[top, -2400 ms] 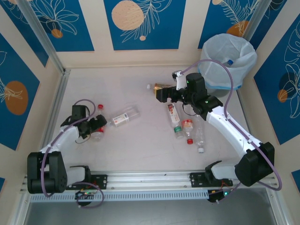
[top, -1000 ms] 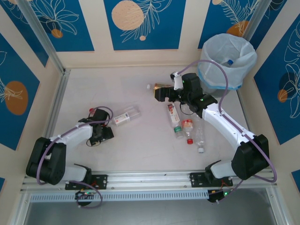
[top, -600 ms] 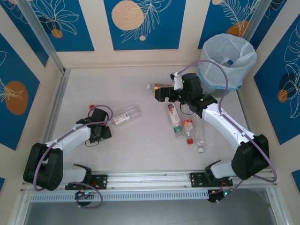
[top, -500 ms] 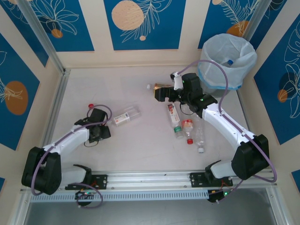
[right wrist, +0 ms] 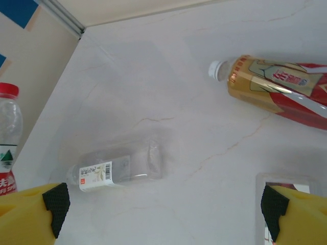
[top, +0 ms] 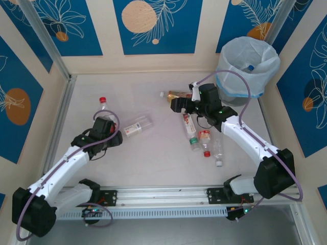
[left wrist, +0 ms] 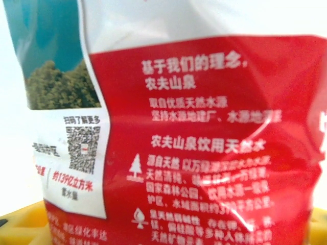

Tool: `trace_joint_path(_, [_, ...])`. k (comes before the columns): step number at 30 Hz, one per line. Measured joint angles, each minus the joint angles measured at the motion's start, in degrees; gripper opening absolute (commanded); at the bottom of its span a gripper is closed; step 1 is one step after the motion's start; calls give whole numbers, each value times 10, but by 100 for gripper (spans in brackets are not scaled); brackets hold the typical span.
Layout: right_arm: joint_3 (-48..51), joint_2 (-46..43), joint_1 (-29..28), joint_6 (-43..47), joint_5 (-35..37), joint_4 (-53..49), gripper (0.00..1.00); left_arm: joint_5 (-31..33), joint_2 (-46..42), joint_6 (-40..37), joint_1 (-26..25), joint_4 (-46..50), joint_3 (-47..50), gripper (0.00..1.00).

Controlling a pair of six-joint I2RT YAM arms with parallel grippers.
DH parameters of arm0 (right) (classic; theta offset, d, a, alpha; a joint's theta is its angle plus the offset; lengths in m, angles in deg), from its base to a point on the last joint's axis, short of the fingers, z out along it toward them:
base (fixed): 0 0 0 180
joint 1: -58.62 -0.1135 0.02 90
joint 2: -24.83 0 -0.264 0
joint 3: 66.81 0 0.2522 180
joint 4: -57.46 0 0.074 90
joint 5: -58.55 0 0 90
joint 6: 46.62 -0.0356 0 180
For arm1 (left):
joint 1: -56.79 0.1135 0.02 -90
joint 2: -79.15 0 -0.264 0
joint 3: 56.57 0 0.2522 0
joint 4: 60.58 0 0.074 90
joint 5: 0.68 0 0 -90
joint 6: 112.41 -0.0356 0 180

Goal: Put the plastic bottles in the bin

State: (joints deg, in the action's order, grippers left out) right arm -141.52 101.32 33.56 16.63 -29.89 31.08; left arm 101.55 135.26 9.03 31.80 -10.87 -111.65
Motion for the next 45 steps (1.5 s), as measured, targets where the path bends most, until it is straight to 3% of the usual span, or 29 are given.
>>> trace_joint_path(5, [26, -29, 16, -38, 4, 4, 99, 21, 16, -21, -84, -14, -32, 56])
trace_joint_path(9, [32, -39, 38, -57, -35, 2, 99, 35, 38, -51, -148, -39, -43, 56])
trace_joint_path(23, [32, -37, 108, -136, -302, 30, 99, 18, 127, -164, -254, -167, -45, 56])
trace_joint_path(32, [-9, 39, 86, -142, -364, 43, 94, 6, 153, -214, -285, -220, -45, 57])
trace_joint_path(43, [-60, 81, 66, -138, -391, 29, 76, 7, 159, -231, -297, -233, -45, 57])
trace_joint_path(45, [-62, 85, 65, -136, -393, 28, 67, 7, 159, -231, -297, -234, -45, 57])
